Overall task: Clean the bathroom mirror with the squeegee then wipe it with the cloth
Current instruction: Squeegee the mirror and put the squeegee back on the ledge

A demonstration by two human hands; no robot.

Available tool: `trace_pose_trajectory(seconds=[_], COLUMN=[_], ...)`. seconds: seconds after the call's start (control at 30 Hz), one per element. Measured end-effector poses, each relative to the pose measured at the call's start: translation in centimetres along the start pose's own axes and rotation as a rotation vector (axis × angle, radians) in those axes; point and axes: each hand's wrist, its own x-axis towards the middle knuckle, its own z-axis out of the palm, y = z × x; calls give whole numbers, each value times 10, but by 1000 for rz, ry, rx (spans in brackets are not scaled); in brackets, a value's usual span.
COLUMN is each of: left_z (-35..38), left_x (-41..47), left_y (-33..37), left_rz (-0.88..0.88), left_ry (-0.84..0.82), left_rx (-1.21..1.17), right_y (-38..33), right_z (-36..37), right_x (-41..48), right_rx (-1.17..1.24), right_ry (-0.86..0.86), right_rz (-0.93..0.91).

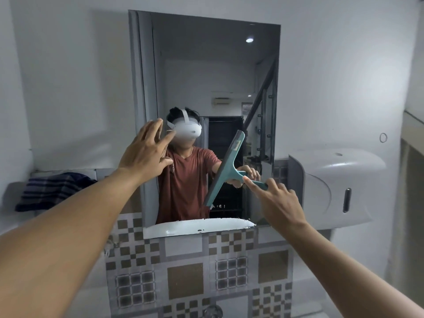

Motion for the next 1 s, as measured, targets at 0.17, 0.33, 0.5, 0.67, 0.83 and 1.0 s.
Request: trace_pose_trajectory(seconds=[0.17, 0.33, 0.5, 0.67, 0.83, 1.0], left_z=[0, -1, 1, 2, -2, -8], left_x=[0, 0, -1, 0, 0, 2], left_y=[1, 0, -1, -3, -3, -3], left_rz=[-21, -11, -2, 17, 16, 25], left_ry=[-10, 2, 16, 24, 17, 18], left_rx=[-19, -26, -29, -21, -16, 9], right_y=[-6, -10, -14, -32, -50, -67], right_z=[12, 22, 38, 50, 52, 64], right_x=[-13, -22, -40, -51, -55, -57], right_rx=[99, 166, 291, 368, 491, 591], right_ry=[-59, -81, -119, -135, -135, -162], right_rz=[118, 199, 303, 353, 388, 441])
